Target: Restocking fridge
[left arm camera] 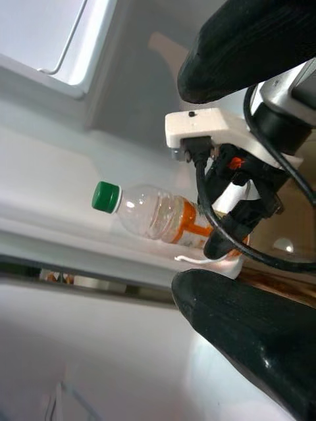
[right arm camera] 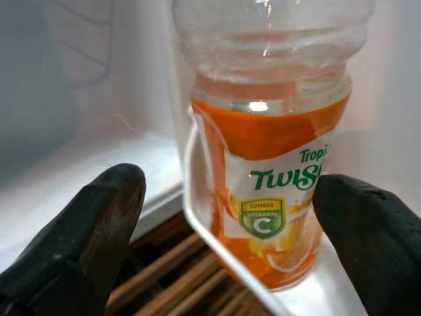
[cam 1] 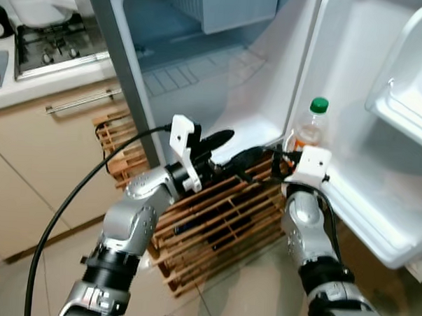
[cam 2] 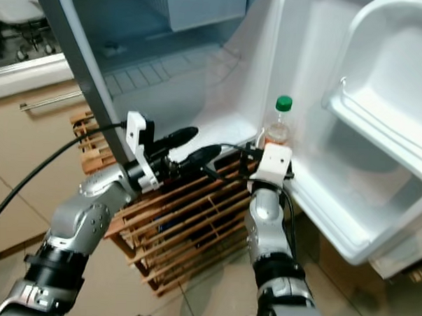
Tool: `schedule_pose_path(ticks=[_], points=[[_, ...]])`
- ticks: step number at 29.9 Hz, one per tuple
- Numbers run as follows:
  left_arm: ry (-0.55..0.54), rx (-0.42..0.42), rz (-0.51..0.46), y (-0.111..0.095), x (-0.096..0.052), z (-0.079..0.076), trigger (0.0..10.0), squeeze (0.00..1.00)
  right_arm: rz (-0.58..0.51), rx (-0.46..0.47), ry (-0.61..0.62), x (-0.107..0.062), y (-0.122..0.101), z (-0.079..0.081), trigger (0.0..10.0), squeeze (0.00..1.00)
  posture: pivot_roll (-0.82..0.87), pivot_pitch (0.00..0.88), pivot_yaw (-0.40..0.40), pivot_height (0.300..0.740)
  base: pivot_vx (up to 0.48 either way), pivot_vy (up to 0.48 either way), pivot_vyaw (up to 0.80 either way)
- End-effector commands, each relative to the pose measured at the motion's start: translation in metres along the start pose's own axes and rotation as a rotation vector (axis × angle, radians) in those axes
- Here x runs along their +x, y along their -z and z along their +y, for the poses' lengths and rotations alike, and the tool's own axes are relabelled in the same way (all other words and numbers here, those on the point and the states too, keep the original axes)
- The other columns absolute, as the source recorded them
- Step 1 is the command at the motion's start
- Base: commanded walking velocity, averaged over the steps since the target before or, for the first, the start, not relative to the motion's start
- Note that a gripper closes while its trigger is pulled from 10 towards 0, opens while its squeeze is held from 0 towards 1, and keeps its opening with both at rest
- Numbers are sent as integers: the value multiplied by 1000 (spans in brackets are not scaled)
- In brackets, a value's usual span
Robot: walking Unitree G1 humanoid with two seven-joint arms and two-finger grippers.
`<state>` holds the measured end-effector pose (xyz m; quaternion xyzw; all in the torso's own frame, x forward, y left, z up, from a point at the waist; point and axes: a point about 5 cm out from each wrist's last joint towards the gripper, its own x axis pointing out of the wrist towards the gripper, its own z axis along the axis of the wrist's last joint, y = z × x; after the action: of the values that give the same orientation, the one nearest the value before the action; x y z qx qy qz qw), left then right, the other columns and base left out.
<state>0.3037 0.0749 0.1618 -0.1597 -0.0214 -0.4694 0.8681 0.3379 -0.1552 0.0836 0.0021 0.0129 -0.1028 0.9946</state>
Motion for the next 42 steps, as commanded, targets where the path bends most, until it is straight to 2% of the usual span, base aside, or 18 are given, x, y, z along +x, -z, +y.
schedule_pose_path(ticks=[1,3,6,14,18,23,29,33,35,37,39,42], points=[[-9,21,3,-3,-1,2,10000,0,5,-41,21,3,0,-3,10000,0,-93,0,104,740,0,0,0],[-10,21,3,-3,-1,2,10000,0,7,-58,36,4,1,-7,10000,0,-93,0,103,740,0,0,0],[-17,18,1,-2,-2,2,10000,0,-17,-132,84,4,1,-18,10000,0,-95,0,102,740,0,0,0],[-15,14,-1,-1,-1,2,10000,0,-123,-200,105,3,-9,-16,10000,0,-107,0,105,740,0,0,0],[-11,15,-2,-1,1,2,10000,0,-222,-280,150,5,-21,-20,10000,0,-109,0,103,740,0,0,0],[-14,17,-5,-1,2,2,10000,0,-235,-276,145,3,-22,-18,10000,0,-108,0,97,740,0,0,0],[-50,51,9,1,-1,6,10000,0,-269,-199,56,-15,-17,-17,10000,0,-95,0,70,740,0,0,0],[-220,131,63,7,-16,25,10000,0,-324,-168,-68,-57,-13,-25,10000,0,-133,0,83,740,0,0,0],[-350,181,109,14,-31,38,10000,0,-322,-142,-150,-78,-9,-23,10000,0,-150,0,91,740,0,0,0],[-425,247,129,16,-43,44,10000,0,-295,-100,-221,-91,-5,-20,10000,0,-170,0,101,740,0,0,0],[-452,263,125,15,-48,45,10000,0,-279,-82,-234,-94,-2,-21,10000,0,-172,0,100,740,0,0,0],[-592,281,138,20,-74,52,10000,0,-181,-18,-187,-99,13,-36,10000,0,-177,0,86,740,0,0,0]])
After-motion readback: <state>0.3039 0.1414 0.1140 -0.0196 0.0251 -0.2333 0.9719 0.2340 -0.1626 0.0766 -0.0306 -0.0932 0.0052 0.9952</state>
